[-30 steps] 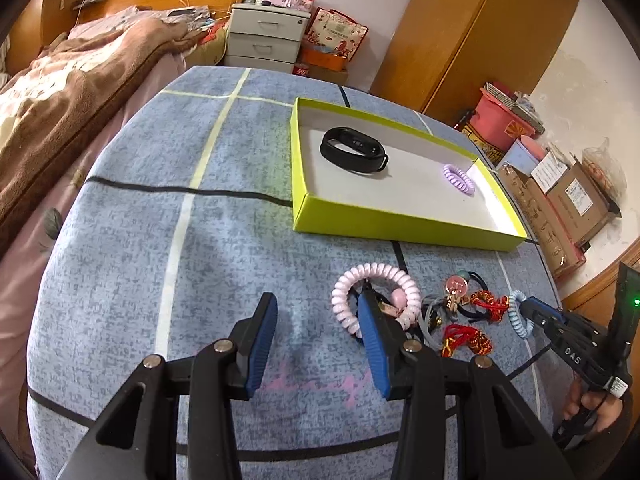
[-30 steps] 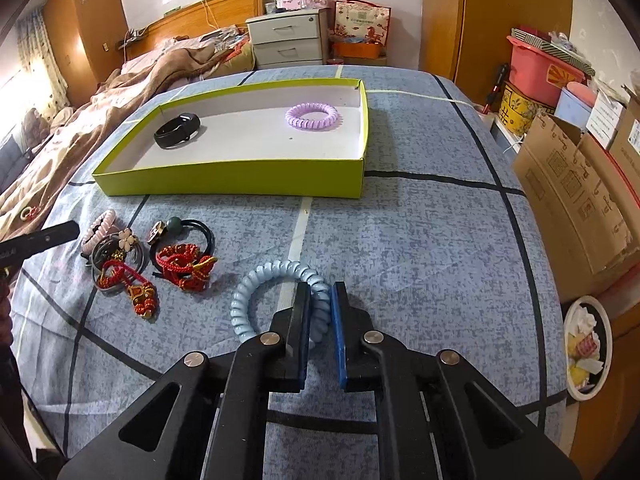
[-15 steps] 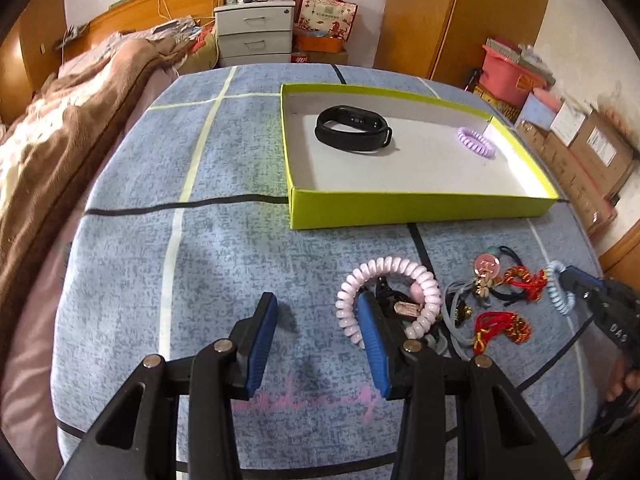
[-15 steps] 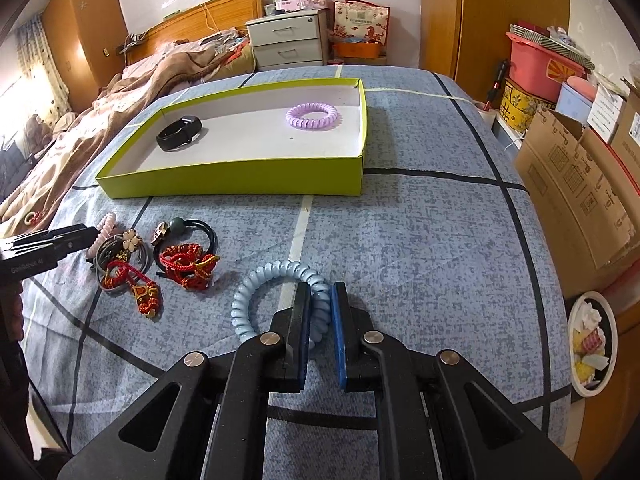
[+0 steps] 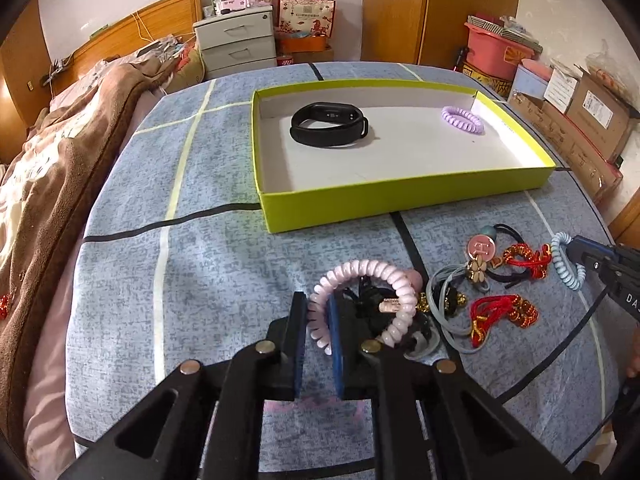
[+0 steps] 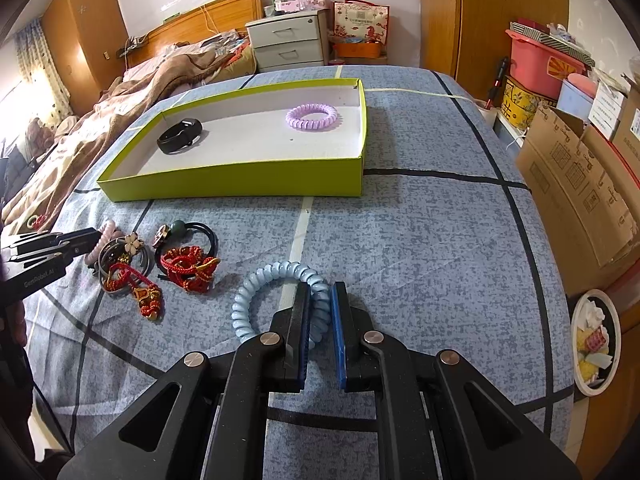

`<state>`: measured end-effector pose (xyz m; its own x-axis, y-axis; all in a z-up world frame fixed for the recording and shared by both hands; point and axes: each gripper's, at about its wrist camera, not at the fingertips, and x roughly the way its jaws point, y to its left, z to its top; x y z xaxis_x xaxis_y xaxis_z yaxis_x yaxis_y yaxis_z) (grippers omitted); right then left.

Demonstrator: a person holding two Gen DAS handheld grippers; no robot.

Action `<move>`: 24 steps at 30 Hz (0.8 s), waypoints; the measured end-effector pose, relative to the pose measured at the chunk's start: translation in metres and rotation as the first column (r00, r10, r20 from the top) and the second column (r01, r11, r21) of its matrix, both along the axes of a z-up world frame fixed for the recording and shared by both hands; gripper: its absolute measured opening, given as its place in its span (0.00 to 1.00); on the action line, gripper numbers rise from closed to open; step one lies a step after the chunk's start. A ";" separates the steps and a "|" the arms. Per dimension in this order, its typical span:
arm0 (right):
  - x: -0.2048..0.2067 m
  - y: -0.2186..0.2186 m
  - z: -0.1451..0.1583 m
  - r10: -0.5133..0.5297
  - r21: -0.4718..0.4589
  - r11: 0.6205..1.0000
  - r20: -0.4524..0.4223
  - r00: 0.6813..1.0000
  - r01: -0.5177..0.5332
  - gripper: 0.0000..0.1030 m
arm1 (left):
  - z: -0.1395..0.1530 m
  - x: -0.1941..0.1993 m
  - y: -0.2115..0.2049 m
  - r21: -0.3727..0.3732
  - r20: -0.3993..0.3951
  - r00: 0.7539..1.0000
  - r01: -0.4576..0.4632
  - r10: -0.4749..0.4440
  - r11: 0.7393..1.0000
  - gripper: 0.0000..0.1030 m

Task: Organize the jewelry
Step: 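Carry the pink coil with the left gripper while the right carries the light blue coil to the box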

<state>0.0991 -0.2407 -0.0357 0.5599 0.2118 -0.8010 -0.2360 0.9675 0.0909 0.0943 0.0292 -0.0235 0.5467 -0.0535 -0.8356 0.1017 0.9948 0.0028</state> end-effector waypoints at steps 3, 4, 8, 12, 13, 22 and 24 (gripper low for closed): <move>0.000 0.000 0.000 0.000 0.002 1.000 0.001 1.000 0.000 0.10 | 0.001 -0.001 0.001 -0.015 0.001 1.000 -0.006 0.006 1.000 0.11; 0.001 0.000 0.000 0.000 0.003 1.000 0.001 1.000 0.000 0.10 | 0.001 -0.002 0.001 -0.023 0.003 1.000 -0.010 0.010 1.000 0.10; -0.001 0.000 0.003 -0.001 0.011 1.000 0.016 1.000 0.001 0.10 | 0.006 -0.005 0.007 -0.040 0.016 1.000 -0.025 0.026 0.999 0.10; -0.004 0.000 0.005 -0.007 0.021 1.000 0.028 1.000 0.007 0.10 | 0.012 -0.008 0.012 -0.060 0.032 0.999 -0.033 0.035 0.998 0.10; -0.003 0.000 0.006 -0.008 0.023 1.000 0.029 1.000 0.007 0.10 | 0.013 -0.009 0.012 -0.065 0.037 0.999 -0.033 0.035 0.997 0.10; -0.006 0.002 0.014 0.001 0.046 0.999 0.049 0.999 -0.004 0.10 | 0.022 -0.011 0.018 -0.103 0.054 0.998 -0.038 0.043 0.994 0.10; -0.005 0.002 0.016 0.002 0.053 0.999 0.052 0.999 -0.005 0.10 | 0.025 -0.012 0.019 -0.109 0.062 0.997 -0.039 0.046 0.993 0.10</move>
